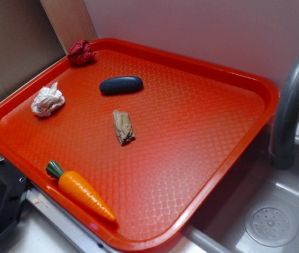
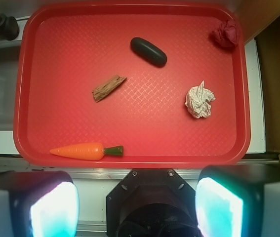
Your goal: Grab the plastic pickle.
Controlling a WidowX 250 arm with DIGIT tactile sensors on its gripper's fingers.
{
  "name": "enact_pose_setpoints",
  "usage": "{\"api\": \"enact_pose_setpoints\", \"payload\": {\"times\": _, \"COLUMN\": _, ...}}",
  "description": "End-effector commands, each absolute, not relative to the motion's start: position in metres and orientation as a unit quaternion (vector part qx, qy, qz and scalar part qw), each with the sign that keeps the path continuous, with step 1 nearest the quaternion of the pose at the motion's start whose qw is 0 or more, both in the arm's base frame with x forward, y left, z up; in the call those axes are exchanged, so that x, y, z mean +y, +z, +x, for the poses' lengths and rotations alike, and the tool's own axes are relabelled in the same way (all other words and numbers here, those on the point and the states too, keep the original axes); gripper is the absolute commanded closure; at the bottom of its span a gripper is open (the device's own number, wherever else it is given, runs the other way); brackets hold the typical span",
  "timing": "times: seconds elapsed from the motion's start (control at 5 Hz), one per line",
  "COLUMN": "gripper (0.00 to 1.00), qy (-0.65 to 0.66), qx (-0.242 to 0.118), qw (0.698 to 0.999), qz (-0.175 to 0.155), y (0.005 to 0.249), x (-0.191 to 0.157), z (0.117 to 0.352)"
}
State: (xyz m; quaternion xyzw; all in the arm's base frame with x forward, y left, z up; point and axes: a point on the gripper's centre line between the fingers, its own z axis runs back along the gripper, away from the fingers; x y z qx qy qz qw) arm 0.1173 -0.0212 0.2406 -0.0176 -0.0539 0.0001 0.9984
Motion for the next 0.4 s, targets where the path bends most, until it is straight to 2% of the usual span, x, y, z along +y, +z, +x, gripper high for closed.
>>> {"api": "enact_pose_setpoints", "payload": {"times": 0.0, "gripper": 0.0, "qy": 0.0, "qx": -0.054, "qw": 0.998, "qz": -0.018, "y": 0.241, "x": -0.021, "z": 0.117}}
{"api": "enact_pose_setpoints", "payload": {"times": 0.2, "gripper": 0.0, "qy": -0.107, "qx": -0.083, "qw": 0.991, "qz": -0.024, "y": 0.226, "x": -0.023, "z": 0.15}}
